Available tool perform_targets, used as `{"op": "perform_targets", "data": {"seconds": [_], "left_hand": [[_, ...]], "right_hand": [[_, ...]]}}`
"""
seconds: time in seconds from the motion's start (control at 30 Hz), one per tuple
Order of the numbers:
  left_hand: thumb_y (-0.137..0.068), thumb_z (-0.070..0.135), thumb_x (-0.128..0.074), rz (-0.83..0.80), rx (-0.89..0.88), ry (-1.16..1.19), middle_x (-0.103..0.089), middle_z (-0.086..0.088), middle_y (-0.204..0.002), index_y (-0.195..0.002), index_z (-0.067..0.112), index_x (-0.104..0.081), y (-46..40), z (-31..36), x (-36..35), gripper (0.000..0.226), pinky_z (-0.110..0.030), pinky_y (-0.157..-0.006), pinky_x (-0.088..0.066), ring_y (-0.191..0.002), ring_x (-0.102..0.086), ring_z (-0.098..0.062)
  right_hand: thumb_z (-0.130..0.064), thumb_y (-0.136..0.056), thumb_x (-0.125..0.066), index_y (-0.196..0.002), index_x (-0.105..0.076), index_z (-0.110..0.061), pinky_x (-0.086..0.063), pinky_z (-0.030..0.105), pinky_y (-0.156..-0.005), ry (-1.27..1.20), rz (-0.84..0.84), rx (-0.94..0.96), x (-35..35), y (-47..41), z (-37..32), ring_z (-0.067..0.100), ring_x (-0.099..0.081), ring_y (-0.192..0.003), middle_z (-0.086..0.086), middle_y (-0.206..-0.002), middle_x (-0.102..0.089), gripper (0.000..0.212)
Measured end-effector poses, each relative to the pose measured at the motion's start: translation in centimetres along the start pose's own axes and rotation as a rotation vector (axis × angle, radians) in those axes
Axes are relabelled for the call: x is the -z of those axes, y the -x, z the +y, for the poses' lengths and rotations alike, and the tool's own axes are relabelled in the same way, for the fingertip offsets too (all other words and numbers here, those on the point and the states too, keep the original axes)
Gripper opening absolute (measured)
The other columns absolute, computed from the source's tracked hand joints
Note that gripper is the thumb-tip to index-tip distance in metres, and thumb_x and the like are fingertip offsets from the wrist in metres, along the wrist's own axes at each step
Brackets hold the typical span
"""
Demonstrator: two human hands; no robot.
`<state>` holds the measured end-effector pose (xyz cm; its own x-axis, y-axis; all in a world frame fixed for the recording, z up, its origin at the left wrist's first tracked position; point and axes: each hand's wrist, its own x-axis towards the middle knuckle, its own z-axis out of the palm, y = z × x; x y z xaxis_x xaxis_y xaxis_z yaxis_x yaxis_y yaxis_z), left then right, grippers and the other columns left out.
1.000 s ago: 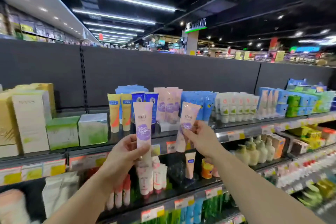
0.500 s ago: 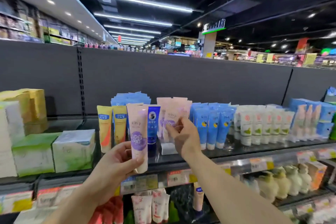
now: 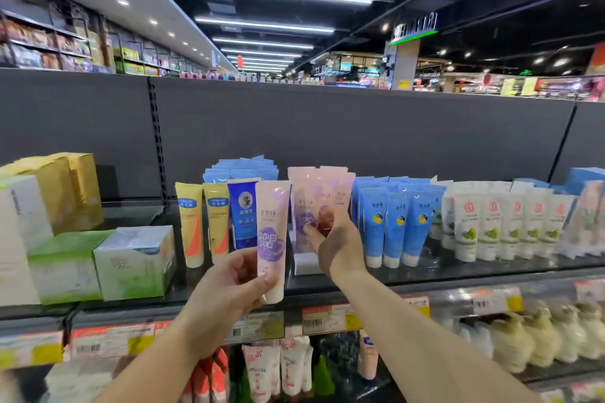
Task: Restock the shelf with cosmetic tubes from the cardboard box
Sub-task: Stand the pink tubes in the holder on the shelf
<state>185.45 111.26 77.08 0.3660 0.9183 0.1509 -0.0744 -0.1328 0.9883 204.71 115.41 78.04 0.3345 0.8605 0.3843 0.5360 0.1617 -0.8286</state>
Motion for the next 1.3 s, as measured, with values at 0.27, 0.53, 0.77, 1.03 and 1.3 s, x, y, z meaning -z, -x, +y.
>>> {"op": "perform_targets", "data": {"seconds": [0.27, 0.53, 0.77, 1.03, 1.3], "left_hand": [[-0.07, 0.037, -0.076, 0.071, -0.101, -0.185, -0.073, 0.008, -0.097, -0.107, 0.03, -0.062, -1.4, 0.9, -2.6, 0.04, -0.032, -0.081, -0.057, -0.09, -0.07, -0.009], [-0.076, 0.026, -0.078, 0.066, -0.132, -0.293, -0.071, 0.01, -0.096, -0.103, 0.03, -0.062, -4.2, 1.0, -4.7, 0.032, -0.016, -0.072, -0.055, -0.087, -0.067, -0.001], [-0.083, 0.026, -0.073, 0.06, -0.116, -0.44, -0.07, 0.008, -0.092, -0.098, 0.031, -0.065, -4.0, 0.2, -2.8, 0.018, -0.022, -0.078, -0.057, -0.088, -0.067, -0.007], [-0.082, 0.023, -0.074, -0.026, -0.085, -0.425, -0.073, 0.011, -0.091, -0.103, 0.03, -0.065, -3.7, 0.0, -1.8, 0.024, -0.029, -0.084, -0.058, -0.087, -0.068, -0.005], [-0.084, 0.02, -0.073, -0.058, -0.071, -0.399, -0.073, 0.007, -0.091, -0.101, 0.03, -0.063, -3.6, 0.3, -2.1, 0.023, -0.022, -0.077, -0.057, -0.084, -0.069, -0.007]], "right_hand": [[-0.054, -0.085, -0.057, -0.094, -0.058, -0.025, -0.048, 0.016, -0.066, -0.245, -0.069, 0.114, 3.1, 4.1, -1.5, 0.003, -0.059, -0.071, -0.009, -0.08, -0.063, 0.031], [-0.041, -0.09, -0.063, -0.094, -0.063, -0.027, -0.054, 0.028, -0.076, 0.114, -0.022, 0.036, 5.9, 2.1, -1.0, 0.008, -0.064, -0.083, -0.012, -0.086, -0.067, 0.015], [-0.037, -0.094, -0.057, -0.096, -0.057, -0.028, -0.056, 0.037, -0.073, 0.218, 0.16, 0.056, 4.5, 1.3, 1.2, 0.011, -0.06, -0.081, -0.012, -0.091, -0.061, 0.01], [-0.038, -0.097, -0.051, -0.1, -0.058, -0.021, -0.041, 0.027, -0.069, 0.365, 0.169, 0.026, 2.9, 0.8, 2.1, 0.014, -0.057, -0.084, -0.006, -0.094, -0.063, 0.019], [-0.038, -0.101, -0.04, -0.114, -0.053, -0.022, -0.046, 0.03, -0.072, 0.448, 0.122, -0.053, 2.7, 0.6, 2.5, 0.017, -0.056, -0.09, -0.003, -0.102, -0.06, 0.024]]}}
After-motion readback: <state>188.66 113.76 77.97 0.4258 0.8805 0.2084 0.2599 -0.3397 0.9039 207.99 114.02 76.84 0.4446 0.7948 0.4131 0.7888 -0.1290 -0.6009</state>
